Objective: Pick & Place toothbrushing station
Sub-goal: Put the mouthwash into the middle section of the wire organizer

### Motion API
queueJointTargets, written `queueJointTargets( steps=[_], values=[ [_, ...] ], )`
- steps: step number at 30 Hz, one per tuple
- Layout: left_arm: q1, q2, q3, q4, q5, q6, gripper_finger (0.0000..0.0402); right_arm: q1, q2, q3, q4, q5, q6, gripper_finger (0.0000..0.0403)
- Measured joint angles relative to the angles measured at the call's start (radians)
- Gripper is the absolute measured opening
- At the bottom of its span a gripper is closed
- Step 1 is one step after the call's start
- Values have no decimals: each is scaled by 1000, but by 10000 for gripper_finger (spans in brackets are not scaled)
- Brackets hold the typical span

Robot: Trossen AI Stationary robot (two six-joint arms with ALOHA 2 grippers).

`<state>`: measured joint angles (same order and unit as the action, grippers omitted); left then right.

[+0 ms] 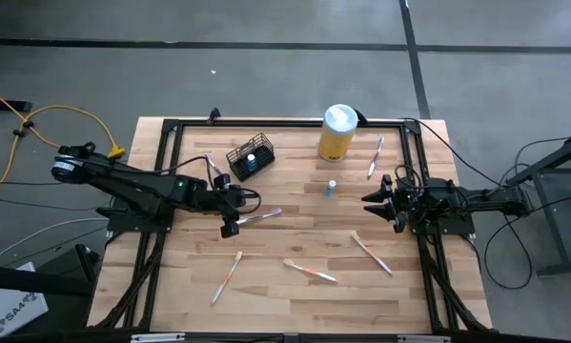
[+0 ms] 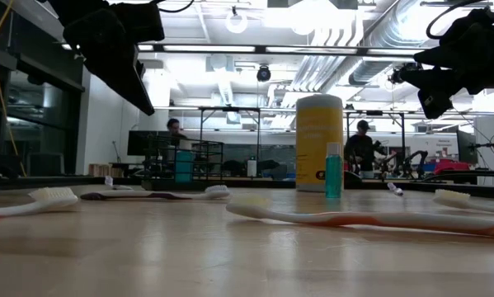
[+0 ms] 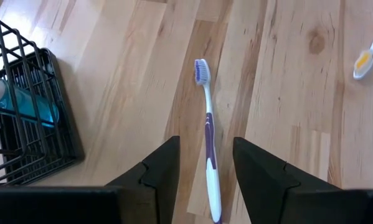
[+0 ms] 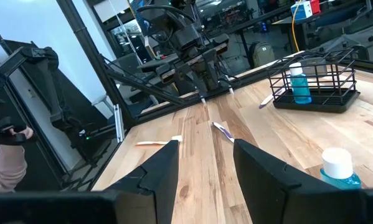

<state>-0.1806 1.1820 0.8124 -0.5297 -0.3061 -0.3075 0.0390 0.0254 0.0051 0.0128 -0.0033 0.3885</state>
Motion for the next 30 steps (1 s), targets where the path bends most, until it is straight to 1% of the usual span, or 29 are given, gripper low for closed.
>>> queueJointTargets(
  steps=[30],
  values=[
    [0, 0, 0, 0, -1, 1, 142, 0, 0, 0, 18, 12, 0, 145]
  ],
)
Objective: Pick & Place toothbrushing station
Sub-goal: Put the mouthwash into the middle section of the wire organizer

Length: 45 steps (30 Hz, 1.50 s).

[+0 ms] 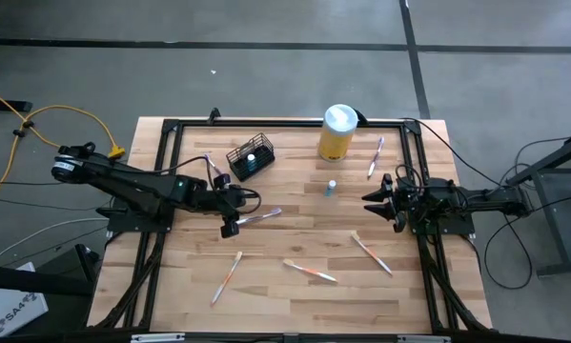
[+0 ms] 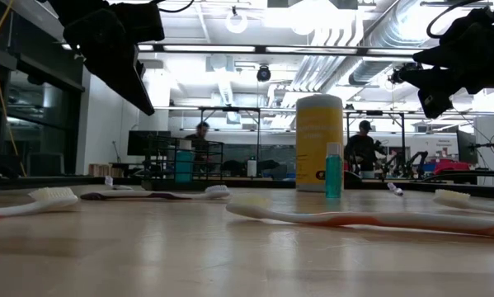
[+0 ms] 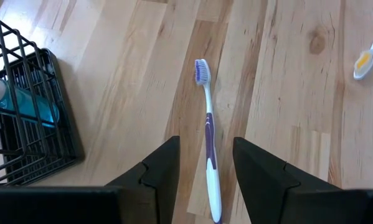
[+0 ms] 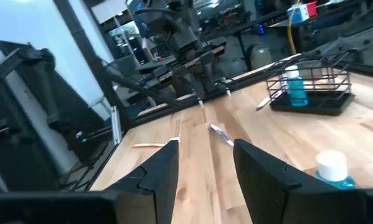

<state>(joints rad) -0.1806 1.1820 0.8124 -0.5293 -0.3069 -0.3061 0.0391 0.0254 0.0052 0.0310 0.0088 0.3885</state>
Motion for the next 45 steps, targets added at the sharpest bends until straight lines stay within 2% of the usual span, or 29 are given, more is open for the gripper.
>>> queueJointTargets(
  steps=[5, 10, 16, 21, 26, 45],
  values=[
    [0, 0, 0, 0, 0, 2, 142, 0, 34, 1, 11, 115, -17, 145],
    [0, 0, 0, 3, 0, 1, 142, 0, 177, 36, -13, 147, -43, 145],
    [0, 0, 0, 21, 0, 1, 142, 0, 407, 170, -25, 119, -172, 145],
    [0, 0, 0, 23, 0, 0, 142, 0, 553, 298, -84, 66, -308, 145],
    [0, 0, 0, 23, 0, -1, 142, 0, 691, 407, -164, 62, -373, 145],
    [0, 0, 0, 75, 0, 0, 142, 0, 999, 666, -242, 59, -420, 145]
  ],
)
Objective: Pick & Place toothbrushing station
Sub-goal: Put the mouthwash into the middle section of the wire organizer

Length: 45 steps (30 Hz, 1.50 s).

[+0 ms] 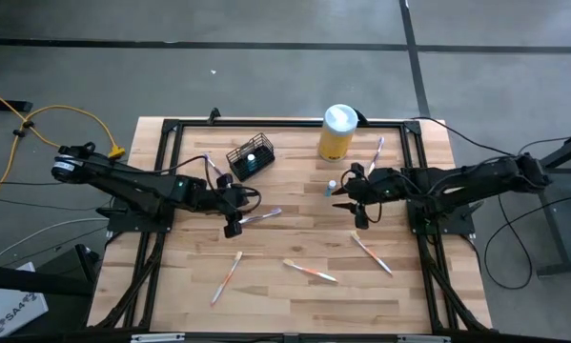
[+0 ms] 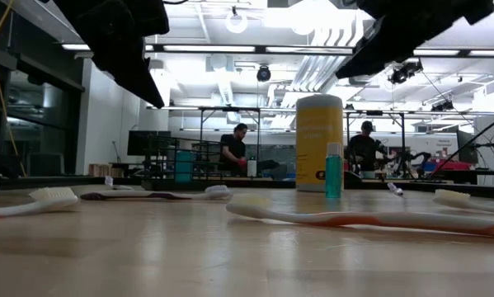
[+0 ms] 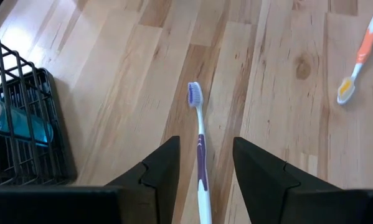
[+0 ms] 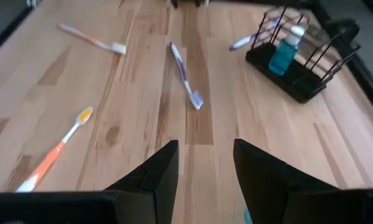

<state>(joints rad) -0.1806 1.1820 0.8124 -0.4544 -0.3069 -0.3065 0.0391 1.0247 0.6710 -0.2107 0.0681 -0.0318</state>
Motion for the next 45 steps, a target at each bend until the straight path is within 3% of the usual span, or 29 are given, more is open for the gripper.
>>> queueJointTargets(
  steps=[7, 21, 27, 32, 45],
  values=[
    [0, 0, 0, 1, 0, 0, 142, -1, 101, 110, -148, 30, -95, 145],
    [0, 0, 0, 1, 0, 1, 142, -32, 187, 153, -169, -1, -196, 145],
    [0, 0, 0, 1, 0, 1, 142, -95, 296, 333, -397, -34, -158, 145],
    [0, 0, 0, 3, 0, 1, 142, -133, 382, 431, -507, -15, -261, 145],
    [0, 0, 0, 4, 0, 1, 142, -217, 409, 440, -542, -92, -294, 145]
  ],
)
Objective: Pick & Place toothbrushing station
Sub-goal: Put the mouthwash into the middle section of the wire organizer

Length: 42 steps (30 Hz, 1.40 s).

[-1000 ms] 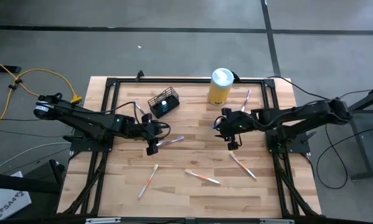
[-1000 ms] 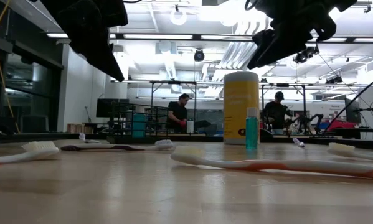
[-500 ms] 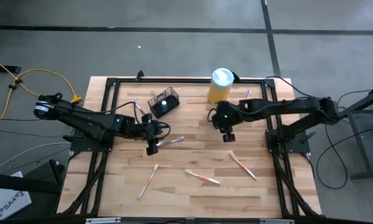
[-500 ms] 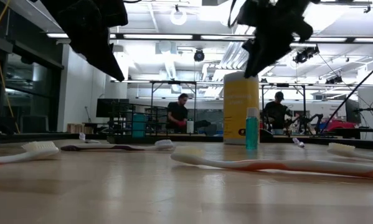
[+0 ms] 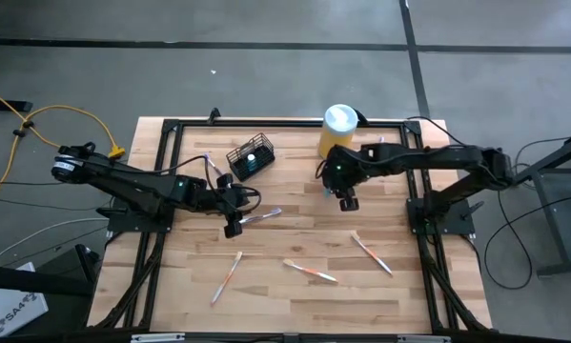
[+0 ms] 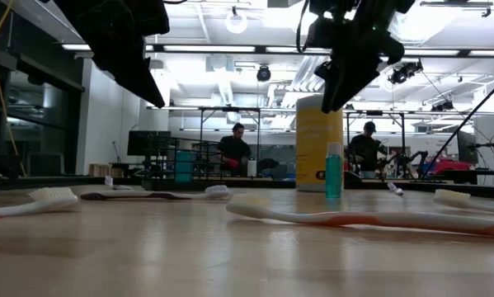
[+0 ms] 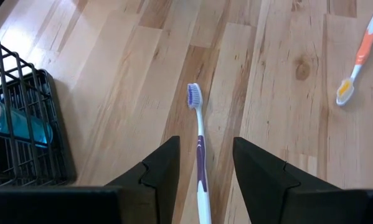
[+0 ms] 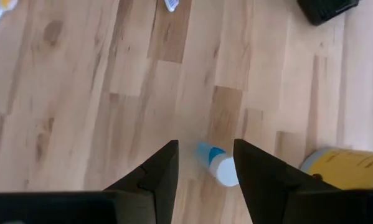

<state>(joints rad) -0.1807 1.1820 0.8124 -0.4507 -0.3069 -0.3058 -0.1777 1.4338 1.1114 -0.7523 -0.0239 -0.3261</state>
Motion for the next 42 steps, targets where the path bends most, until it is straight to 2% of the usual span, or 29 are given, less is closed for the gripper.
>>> queueJointTargets(
  steps=[7, 14, 24, 31, 42],
  values=[
    [0, 0, 0, 5, 0, 0, 142, -50, 76, 0, 19, -5, -30, 158],
    [0, 0, 0, 7, 0, 0, 142, -60, 85, 0, 36, 7, -47, 171],
    [0, 0, 0, 13, 0, 0, 142, -59, 84, 0, 2, -9, -9, 158],
    [0, 0, 0, 12, 0, 0, 142, -58, 83, 0, -30, -8, -126, 162],
    [0, 0, 0, 11, 0, 0, 142, -58, 83, 0, -19, -11, -274, 198]
  ],
)
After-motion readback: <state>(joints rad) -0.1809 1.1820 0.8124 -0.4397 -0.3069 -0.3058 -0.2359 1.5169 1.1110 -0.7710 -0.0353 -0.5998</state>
